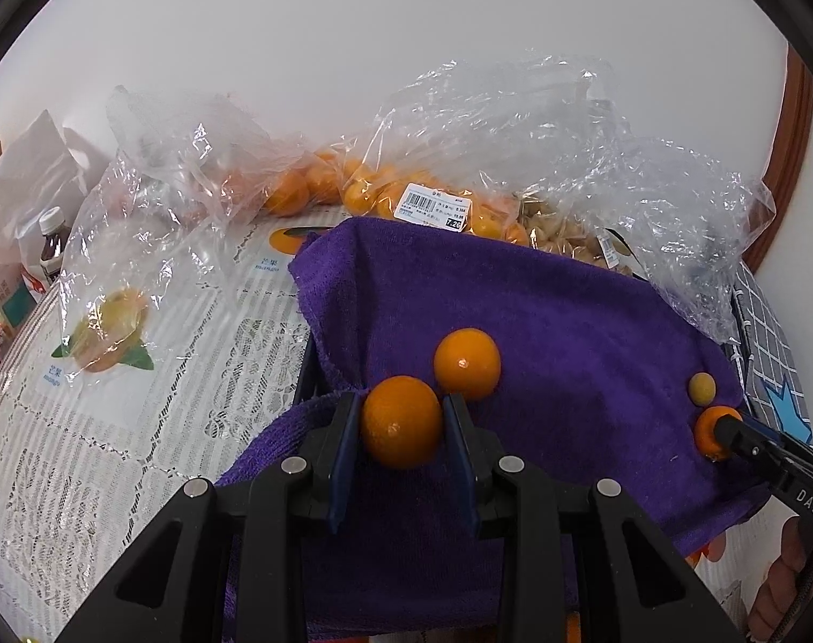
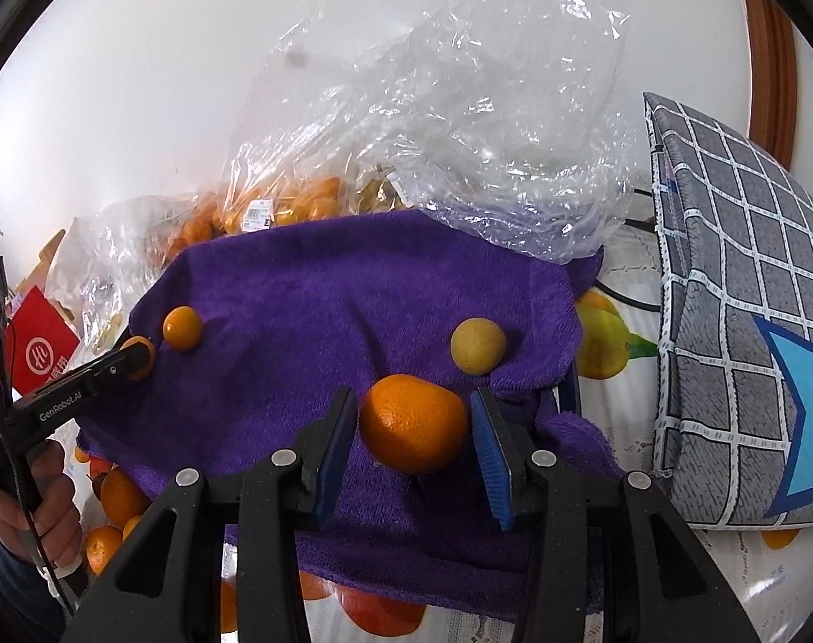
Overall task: Organize fruits
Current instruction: 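Open the right tool to drop the mandarin while the left tool releases its orange onto the towel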
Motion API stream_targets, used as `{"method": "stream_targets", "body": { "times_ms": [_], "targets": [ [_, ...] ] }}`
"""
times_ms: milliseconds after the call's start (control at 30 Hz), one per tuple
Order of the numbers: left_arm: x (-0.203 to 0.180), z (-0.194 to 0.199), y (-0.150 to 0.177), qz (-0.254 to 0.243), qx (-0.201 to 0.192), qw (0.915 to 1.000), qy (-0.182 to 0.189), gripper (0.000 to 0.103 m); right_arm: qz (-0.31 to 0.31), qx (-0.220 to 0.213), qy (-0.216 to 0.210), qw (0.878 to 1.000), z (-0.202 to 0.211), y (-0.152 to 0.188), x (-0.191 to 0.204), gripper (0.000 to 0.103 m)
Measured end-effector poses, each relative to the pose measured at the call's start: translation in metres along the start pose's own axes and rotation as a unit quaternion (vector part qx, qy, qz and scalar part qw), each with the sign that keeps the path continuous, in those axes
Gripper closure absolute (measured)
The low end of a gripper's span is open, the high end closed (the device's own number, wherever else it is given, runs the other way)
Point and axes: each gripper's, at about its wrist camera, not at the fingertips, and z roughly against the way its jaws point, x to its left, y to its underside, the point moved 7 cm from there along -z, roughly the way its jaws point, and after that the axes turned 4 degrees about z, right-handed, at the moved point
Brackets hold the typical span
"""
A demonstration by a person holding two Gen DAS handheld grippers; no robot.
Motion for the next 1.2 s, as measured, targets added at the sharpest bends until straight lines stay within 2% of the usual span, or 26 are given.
{"method": "stream_targets", "body": {
  "times_ms": [233, 533, 700, 767, 967, 1200],
  "targets": [
    [0.0, 0.0, 0.0, 0.0, -0.002, 1.0, 0.001, 0.073, 0.007, -0.011, 0.003, 1.0, 0.008, -0.003, 0.003, 0.059],
    [0.002, 0.002, 0.0, 0.001, -0.005, 1.0, 0.002, 0.073, 0.012, -0.032, 0.01, 0.999, 0.019, -0.008, 0.007, 0.053],
    [0.003, 0.006, -0.002, 0.01, -0.008, 0.9998, 0.014, 0.073, 0.015, -0.042, 0.016, 0.999, 0.024, -0.009, 0.008, 0.053],
    [0.004, 0.01, -0.004, 0.015, -0.014, 0.9996, 0.021, 0.068, 0.016, -0.048, 0.013, 0.999, 0.027, -0.01, 0.009, 0.053],
    [0.0, 0.026, -0.008, 0.02, -0.044, 0.9981, 0.038, 0.064, 0.001, -0.071, 0.01, 0.997, 0.04, -0.013, 0.011, 0.053],
    [-0.012, 0.039, -0.006, 0.001, -0.077, 0.9963, 0.037, 0.064, 0.007, -0.08, 0.005, 0.997, 0.057, -0.016, 0.018, 0.053]
  ]
}}
